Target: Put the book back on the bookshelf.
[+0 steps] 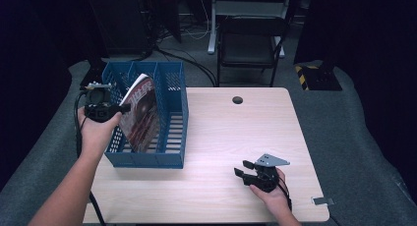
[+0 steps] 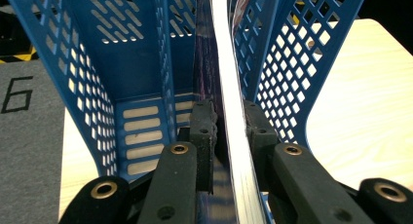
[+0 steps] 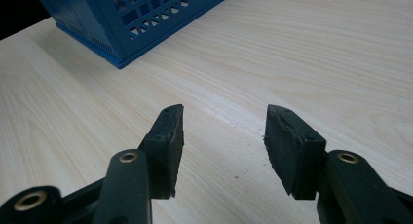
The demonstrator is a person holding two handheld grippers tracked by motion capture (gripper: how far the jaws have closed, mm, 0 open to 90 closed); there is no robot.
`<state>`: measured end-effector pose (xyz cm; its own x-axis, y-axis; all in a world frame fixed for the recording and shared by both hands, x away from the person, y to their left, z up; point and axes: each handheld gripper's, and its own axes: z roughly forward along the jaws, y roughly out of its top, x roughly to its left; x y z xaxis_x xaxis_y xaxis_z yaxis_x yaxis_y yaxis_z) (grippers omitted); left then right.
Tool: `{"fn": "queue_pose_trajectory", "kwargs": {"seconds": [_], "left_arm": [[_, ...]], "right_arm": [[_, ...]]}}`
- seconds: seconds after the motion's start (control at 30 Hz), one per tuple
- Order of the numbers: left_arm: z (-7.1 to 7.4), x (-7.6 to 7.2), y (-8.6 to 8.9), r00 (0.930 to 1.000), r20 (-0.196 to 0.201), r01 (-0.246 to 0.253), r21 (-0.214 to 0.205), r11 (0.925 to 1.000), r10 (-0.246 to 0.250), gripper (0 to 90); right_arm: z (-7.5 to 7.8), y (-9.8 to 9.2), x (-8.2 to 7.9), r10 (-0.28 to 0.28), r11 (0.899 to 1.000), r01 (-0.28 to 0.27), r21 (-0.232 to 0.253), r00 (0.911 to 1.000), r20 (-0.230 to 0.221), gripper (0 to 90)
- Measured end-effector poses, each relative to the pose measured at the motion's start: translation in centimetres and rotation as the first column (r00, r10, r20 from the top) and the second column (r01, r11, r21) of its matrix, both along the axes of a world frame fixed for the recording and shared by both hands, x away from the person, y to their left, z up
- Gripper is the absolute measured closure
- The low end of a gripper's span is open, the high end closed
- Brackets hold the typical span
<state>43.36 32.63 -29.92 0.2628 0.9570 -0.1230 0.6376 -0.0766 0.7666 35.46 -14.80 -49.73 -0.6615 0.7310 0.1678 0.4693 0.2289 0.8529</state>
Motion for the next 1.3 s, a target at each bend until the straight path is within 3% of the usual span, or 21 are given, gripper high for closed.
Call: {"fn": "queue_pose_trajectory", "kwargs": {"seconds": [0.43,0.6,1.03,1.3], "left_arm": [[0.6,-0.3,0.4,0.9998,-0.016,0.013,0.021,0.9997,-0.013,82.7],[0.6,-0.4,0.0,1.0000,0.004,0.008,0.040,0.9992,-0.009,83.8],[0.8,0.2,0.2,0.9992,0.024,-0.031,0.017,0.9994,0.031,84.2],[1.1,1.0,0.1,0.9951,0.059,-0.080,-0.001,0.9968,0.080,84.2]], "right_arm": [[0.0,0.0,0.0,0.000,1.000,0.000,-0.001,1.0000,-0.002,48.7],[-0.1,-0.1,0.1,0.005,1.000,-0.005,-0.003,1.0000,0.005,48.6],[0.0,0.0,0.0,-0.008,1.000,0.008,0.009,0.9999,-0.008,48.6],[0.0,-0.1,0.0,-0.011,1.000,0.011,0.008,0.9999,-0.002,48.7]]}}
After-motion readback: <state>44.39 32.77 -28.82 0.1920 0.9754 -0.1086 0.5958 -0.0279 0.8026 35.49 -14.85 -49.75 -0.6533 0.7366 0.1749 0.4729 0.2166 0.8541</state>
